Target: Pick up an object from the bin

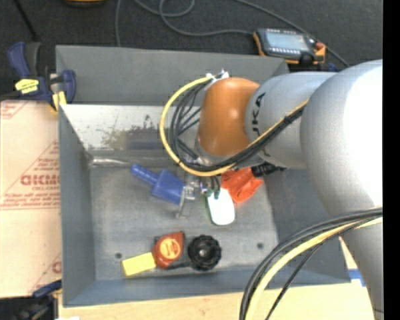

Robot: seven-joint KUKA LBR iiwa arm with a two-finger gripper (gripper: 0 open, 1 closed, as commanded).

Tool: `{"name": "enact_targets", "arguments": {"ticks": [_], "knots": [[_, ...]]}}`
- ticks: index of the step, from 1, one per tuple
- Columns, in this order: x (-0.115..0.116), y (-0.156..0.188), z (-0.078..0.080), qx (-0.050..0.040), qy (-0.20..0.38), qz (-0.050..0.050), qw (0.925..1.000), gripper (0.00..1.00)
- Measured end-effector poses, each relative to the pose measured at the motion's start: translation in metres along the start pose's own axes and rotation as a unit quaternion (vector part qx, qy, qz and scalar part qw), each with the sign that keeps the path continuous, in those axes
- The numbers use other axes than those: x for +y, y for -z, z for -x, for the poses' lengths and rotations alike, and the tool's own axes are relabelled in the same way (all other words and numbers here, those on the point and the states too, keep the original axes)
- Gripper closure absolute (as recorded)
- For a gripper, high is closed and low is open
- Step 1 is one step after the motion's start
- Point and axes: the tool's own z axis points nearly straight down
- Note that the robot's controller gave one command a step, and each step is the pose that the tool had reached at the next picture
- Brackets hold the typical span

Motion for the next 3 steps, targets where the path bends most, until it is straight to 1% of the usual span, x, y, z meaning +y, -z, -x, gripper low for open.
{"name": "enact_targets", "arguments": {"ticks": [1, 2, 3], "knots": [[0.03, -0.0036, -0.0082, 0.001, -0.005, 0.0, 1.0, 1.0], [0.0299, -0.0038, -0.0082, 0.0011, -0.006, 0.0, 1.0, 0.0], [0.0299, -0.0038, -0.0082, 0.0012, -0.006, 0.0, 1.0, 0.0]]}}
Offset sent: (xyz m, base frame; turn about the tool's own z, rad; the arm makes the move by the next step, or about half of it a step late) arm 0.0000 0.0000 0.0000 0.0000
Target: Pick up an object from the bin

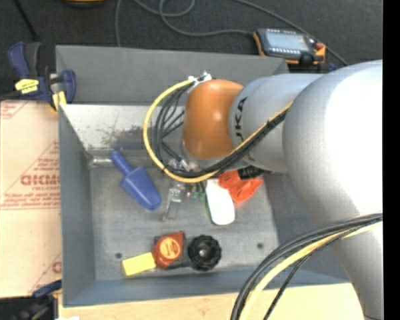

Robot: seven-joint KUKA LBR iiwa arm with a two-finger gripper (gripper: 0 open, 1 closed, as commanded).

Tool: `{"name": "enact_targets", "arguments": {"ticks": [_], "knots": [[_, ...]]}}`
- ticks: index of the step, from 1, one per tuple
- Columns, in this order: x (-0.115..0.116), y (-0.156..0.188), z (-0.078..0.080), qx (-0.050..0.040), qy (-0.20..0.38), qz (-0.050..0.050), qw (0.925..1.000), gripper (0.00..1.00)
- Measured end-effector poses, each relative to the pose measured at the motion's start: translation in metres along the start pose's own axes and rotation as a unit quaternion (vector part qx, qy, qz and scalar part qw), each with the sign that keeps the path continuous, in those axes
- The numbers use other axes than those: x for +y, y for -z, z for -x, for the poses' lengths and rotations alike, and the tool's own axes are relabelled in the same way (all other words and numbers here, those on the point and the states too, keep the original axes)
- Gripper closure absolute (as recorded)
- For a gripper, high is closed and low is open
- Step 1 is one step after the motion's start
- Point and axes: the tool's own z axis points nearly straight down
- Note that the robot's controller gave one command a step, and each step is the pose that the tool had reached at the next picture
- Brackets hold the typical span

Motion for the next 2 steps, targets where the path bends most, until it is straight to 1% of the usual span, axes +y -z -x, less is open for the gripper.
{"name": "enact_targets", "arguments": {"ticks": [1, 2], "knots": [[-0.005, 0.031, -0.009, 0.0025, -0.002, -0.001, 1.0, 0.0], [0.015, 0.058, -0.018, -0.0018, -0.011, 0.0, 0.9999, 0.0]]}}
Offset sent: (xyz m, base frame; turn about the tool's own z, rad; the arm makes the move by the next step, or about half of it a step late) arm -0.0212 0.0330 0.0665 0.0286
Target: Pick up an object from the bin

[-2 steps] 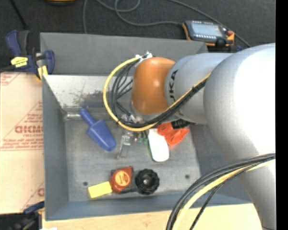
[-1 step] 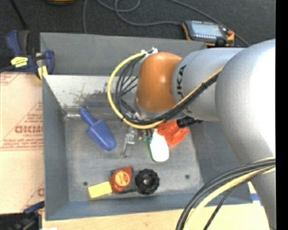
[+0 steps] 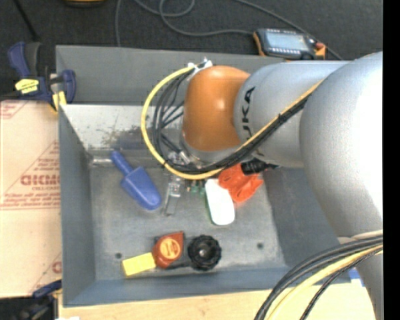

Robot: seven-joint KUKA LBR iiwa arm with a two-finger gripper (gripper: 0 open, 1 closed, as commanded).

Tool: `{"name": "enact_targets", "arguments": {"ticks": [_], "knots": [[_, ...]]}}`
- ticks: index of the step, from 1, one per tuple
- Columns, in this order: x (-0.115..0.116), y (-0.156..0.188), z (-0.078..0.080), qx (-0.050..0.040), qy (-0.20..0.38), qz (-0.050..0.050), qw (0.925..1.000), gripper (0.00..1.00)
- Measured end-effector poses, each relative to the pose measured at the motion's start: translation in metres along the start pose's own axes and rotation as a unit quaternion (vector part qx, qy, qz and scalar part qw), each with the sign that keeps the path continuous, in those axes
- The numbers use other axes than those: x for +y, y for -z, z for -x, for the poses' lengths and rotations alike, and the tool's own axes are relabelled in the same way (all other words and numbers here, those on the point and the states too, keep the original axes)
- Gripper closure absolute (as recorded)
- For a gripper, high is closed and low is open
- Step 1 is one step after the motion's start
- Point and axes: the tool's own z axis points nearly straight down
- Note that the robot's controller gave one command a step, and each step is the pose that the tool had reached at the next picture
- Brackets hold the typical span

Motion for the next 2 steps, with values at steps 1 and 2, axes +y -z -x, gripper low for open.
{"name": "enact_targets", "arguments": {"ticks": [1, 2], "knots": [[0.018, -0.016, -0.008, 0.0008, -0.018, 0.001, 0.9998, 0.0], [0.029, -0.034, 0.002, 0.001, -0.055, 0.0, 0.9985, 0.0]]}}
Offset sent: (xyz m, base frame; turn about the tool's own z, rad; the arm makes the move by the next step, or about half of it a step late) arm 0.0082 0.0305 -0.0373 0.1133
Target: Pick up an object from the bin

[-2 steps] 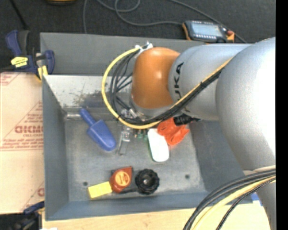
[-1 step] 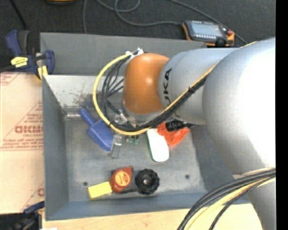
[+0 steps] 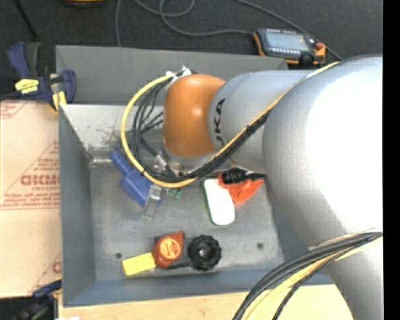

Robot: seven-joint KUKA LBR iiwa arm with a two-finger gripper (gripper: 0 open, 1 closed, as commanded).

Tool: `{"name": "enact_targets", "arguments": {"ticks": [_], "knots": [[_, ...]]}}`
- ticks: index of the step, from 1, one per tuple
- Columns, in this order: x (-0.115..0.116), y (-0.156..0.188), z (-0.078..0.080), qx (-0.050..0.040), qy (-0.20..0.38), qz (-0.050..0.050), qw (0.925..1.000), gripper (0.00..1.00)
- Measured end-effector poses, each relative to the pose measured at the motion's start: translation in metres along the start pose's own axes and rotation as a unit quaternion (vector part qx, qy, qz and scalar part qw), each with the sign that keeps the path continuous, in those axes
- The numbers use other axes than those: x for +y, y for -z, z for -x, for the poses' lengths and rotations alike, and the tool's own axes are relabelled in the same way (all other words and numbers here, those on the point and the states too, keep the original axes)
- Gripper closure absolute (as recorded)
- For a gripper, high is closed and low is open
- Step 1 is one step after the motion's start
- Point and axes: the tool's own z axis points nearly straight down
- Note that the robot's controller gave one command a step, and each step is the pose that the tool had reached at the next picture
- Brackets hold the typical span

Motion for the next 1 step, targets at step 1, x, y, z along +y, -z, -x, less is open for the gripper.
{"name": "enact_targets", "arguments": {"ticks": [1], "knots": [[0.0068, -0.0084, 0.0132, 0.0004, -0.001, 0.0, 1.0, 0.0]]}}
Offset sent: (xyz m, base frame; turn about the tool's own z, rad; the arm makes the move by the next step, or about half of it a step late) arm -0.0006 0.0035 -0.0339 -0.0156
